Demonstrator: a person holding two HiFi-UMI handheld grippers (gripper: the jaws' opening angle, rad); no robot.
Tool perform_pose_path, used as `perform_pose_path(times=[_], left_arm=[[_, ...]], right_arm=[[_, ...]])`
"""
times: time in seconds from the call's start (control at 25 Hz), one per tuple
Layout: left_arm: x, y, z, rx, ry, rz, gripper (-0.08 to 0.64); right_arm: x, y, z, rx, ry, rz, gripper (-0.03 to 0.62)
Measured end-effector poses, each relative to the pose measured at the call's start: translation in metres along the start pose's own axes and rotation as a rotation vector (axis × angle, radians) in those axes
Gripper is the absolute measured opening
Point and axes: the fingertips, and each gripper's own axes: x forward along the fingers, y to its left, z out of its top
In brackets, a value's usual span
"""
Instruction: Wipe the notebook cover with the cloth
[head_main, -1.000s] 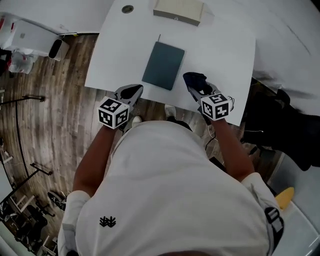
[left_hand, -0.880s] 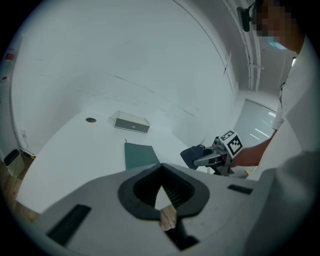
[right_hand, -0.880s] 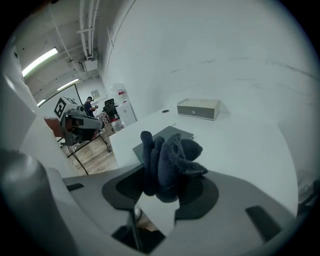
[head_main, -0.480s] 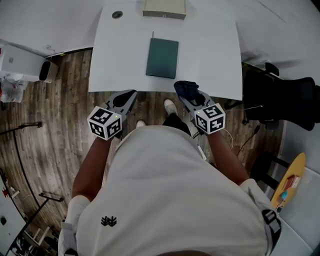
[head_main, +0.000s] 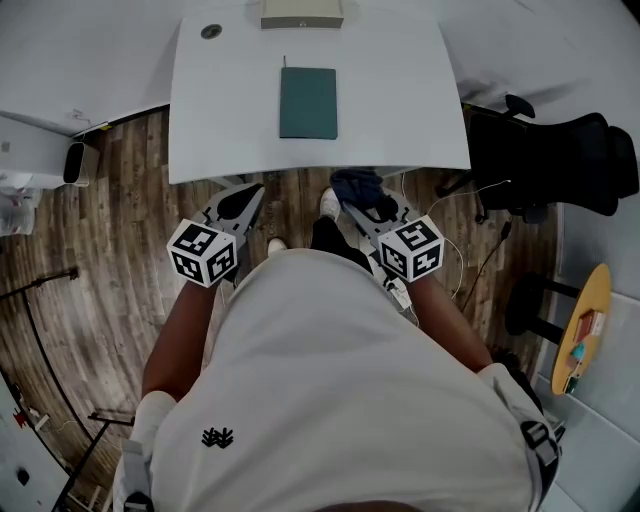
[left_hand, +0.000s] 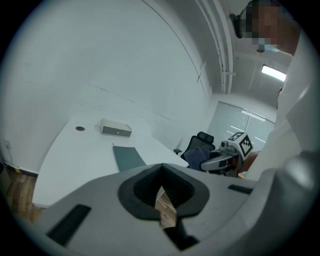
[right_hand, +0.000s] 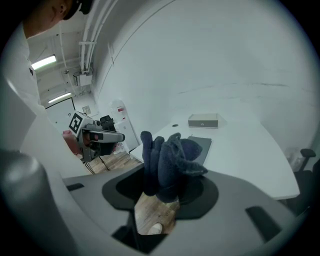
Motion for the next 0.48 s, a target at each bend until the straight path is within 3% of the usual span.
perform_pose_path(times=[0.48], left_arm=[[-0.006,-0.012,-0.002,0.020,-0.010,-0.043,0.006]], right_arm=[[-0.007,0.028,0.002,0.001,-0.022,0.018,0.167]])
